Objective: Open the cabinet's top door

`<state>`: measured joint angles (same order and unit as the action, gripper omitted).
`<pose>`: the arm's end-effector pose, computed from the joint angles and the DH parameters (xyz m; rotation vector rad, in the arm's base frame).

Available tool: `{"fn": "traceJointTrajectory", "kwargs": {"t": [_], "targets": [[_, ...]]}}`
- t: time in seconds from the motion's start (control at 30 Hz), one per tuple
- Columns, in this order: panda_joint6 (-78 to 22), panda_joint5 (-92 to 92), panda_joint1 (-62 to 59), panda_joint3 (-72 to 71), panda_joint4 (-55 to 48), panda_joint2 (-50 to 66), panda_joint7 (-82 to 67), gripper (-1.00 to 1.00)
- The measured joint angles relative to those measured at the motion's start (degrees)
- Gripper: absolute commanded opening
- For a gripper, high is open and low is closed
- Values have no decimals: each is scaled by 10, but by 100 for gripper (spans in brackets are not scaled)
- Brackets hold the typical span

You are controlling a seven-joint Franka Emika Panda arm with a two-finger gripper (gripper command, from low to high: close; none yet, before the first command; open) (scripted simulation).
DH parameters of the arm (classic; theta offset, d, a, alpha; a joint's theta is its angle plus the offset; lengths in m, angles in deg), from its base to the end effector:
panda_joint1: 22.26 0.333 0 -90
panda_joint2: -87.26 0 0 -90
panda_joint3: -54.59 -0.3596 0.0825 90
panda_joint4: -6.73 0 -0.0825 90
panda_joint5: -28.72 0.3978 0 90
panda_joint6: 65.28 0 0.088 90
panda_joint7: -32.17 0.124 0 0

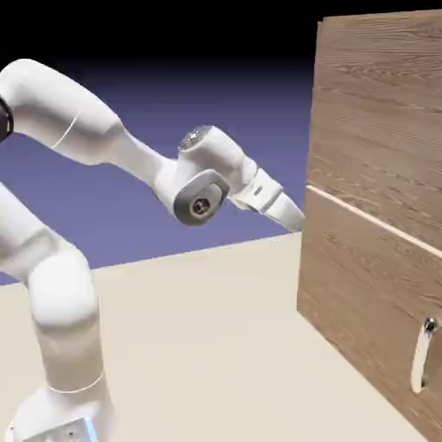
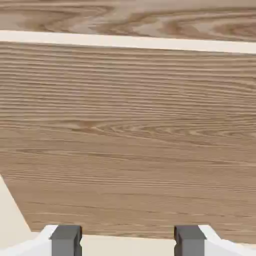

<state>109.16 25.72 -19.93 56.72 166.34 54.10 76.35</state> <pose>0.3924 0.0045 0.4914 -2.4543 0.9248 -1.0834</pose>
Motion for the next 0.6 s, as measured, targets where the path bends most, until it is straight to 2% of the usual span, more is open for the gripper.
{"fn": "traceJointTrajectory", "kwargs": {"t": [0.6], "targets": [[65, -449, 245, 317, -207, -75, 257, 0]]}}
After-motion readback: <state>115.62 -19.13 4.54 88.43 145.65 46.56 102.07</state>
